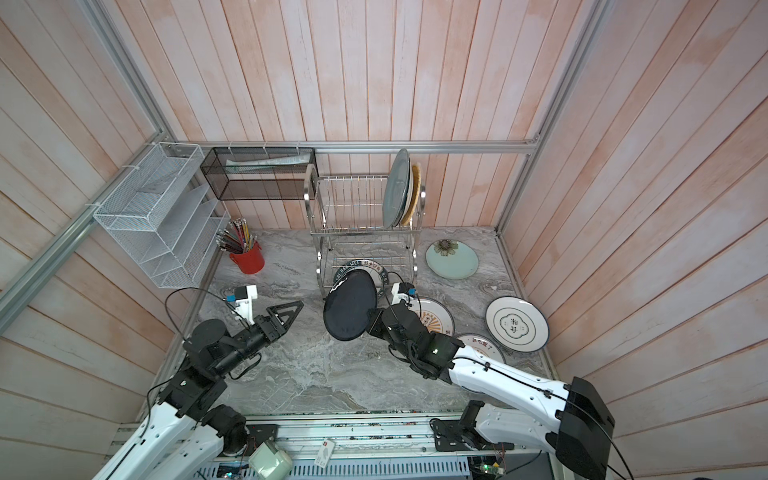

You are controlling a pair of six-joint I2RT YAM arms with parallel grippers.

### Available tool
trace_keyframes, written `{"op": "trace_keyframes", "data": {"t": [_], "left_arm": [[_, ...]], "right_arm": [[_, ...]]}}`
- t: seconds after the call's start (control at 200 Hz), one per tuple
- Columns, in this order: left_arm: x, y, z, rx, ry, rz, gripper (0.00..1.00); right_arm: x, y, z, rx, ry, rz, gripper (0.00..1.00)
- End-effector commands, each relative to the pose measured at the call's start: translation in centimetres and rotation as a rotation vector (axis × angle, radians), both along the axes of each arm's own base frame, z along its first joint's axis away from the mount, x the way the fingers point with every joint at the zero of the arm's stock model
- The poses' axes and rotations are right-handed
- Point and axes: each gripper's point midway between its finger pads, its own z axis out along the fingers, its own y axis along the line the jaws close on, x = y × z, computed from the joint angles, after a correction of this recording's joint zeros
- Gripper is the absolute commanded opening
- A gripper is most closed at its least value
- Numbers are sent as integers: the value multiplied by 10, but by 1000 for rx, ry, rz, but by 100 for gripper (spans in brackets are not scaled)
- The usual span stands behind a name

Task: Load the plates into the dish rack
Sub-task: 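Hold the upright navy plate with the right gripper while the left releases and withdraws, then lift the navy plate with the right gripper up over the rack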

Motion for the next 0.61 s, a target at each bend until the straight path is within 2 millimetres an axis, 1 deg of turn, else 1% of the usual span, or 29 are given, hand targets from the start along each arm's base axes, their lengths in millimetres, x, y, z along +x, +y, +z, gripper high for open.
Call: {"op": "trace_keyframes", "data": {"t": [0.0,0.055,0.075,0.08,0.095,0.105,0.12,0.14,0.175,0.185,0.195,0.205,0.21,0.235,0.245,0.28,0.3,0.315,0.35,0.365,0.405,0.475,0.5,0.515,0.57,0.59,0.6], "left_arm": [[-13,21,-3,230,-72,48,100],[-18,31,7,281,-114,74,100],[-20,34,7,302,-118,81,100],[-20,34,7,306,-120,83,100],[-22,37,9,318,-129,89,100],[-23,38,10,327,-134,92,100],[-23,40,11,337,-139,97,100],[-25,41,13,351,-153,99,100],[-27,44,15,372,-166,104,100],[-27,45,15,376,-169,108,100],[-27,45,15,381,-172,110,100],[-27,45,16,383,-176,110,100],[-27,45,17,384,-179,110,100],[-28,46,17,392,-190,109,100],[-28,46,17,395,-193,107,100],[-29,45,16,406,-209,101,100],[-28,45,14,414,-210,98,100],[-28,45,12,417,-209,99,100],[-28,43,8,426,-211,90,100],[-27,43,6,429,-211,86,100],[-28,40,2,434,-217,67,100],[-29,37,-5,433,-219,48,100],[-30,35,-5,429,-228,39,100],[-31,34,-4,425,-234,34,100],[-32,32,-2,422,-264,20,100],[-32,32,-2,423,-267,21,100],[-31,32,-3,424,-265,23,100]], "right_arm": [[5,-6,75,-44,-195,24,0],[5,-6,100,-74,-246,24,0],[5,-6,108,-83,-263,23,0],[5,-6,113,-88,-273,23,0],[5,-5,120,-96,-287,25,0],[5,-4,121,-106,-292,29,0],[5,-4,130,-106,-309,28,0],[5,-3,137,-115,-323,30,0],[7,-1,155,-116,-355,26,0],[8,-1,156,-125,-361,28,0],[8,0,163,-124,-372,27,0],[9,0,165,-126,-375,25,0],[10,0,170,-130,-384,20,0],[13,0,181,-142,-405,14,0],[13,1,183,-143,-409,13,0],[18,2,202,-156,-452,0,0],[19,3,208,-161,-466,1,0],[20,3,220,-165,-487,-6,0],[23,3,237,-186,-516,-16,0],[24,3,242,-193,-522,-20,0],[29,2,263,-225,-556,-44,0],[37,-2,294,-269,-603,-88,0],[40,-1,297,-290,-610,-96,0],[42,-3,308,-292,-624,-111,0],[52,-5,322,-330,-643,-132,0],[57,-8,330,-347,-650,-144,0],[61,-6,328,-365,-645,-145,0]]}}
